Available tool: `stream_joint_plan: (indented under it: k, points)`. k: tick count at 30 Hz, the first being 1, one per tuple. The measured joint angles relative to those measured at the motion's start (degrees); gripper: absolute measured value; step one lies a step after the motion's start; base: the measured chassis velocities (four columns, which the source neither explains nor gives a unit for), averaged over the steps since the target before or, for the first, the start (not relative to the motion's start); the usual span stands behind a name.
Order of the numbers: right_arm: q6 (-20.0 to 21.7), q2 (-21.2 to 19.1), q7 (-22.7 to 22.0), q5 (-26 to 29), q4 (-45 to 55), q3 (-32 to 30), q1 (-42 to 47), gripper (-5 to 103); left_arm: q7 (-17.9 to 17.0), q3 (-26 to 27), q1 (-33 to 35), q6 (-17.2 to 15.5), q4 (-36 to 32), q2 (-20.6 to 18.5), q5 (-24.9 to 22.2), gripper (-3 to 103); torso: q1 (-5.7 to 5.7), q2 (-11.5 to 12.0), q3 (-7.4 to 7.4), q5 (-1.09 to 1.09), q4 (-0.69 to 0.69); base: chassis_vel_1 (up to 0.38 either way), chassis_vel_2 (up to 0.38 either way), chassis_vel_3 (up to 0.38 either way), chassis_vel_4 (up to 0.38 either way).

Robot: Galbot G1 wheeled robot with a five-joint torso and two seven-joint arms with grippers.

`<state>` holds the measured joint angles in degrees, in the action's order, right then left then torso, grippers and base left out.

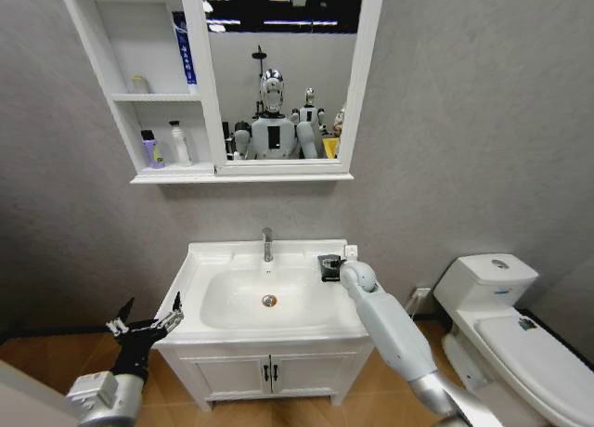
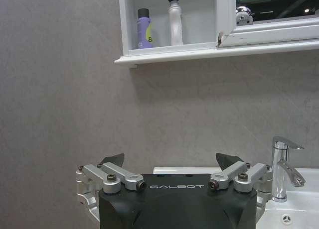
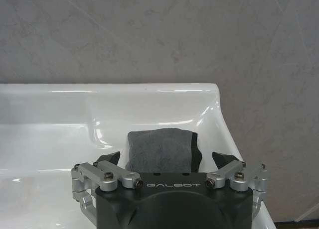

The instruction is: Move facial cleanser and shampoo from washbasin to cabinet, then wipe washbasin with towel.

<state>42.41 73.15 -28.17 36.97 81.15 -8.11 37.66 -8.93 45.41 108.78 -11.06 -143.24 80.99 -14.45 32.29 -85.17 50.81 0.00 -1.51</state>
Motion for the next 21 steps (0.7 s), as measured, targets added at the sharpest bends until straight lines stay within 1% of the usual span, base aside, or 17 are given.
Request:
stream_joint_plan:
  k: [7,18,19,20,21]
  points:
    - [-0.13,1.11,-0.03,-2.79,-3.37,0.59,-1.19,100,0.0,0.0,0.0,0.0,0.0,0.0,0.0,100,0.0,0.0,0.0,0.0,0.0,0.0,0.0,0.0,0.0]
    - [-0.21,2.95,0.26,-4.24,-6.81,0.11,-1.74,100,0.0,0.0,0.0,0.0,0.0,0.0,0.0,100,0.0,0.0,0.0,0.0,0.0,0.0,0.0,0.0,0.0]
    - [-0.22,3.01,0.26,-4.33,-7.06,0.06,-1.86,101,0.0,0.0,0.0,0.0,0.0,0.0,0.0,100,0.0,0.0,0.0,0.0,0.0,0.0,0.0,0.0,0.0]
    - [-0.22,3.03,0.25,-4.41,-7.24,0.02,-1.91,97,0.0,0.0,-0.01,0.0,0.0,0.0,0.0,100,0.0,0.0,0.0,0.0,0.0,0.0,0.0,0.0,0.0]
    - [-0.22,3.03,0.25,-4.41,-7.24,0.02,-1.91,97,0.0,0.0,-0.01,0.0,0.0,0.0,0.0,100,0.0,0.0,0.0,0.0,0.0,0.0,0.0,0.0,0.0]
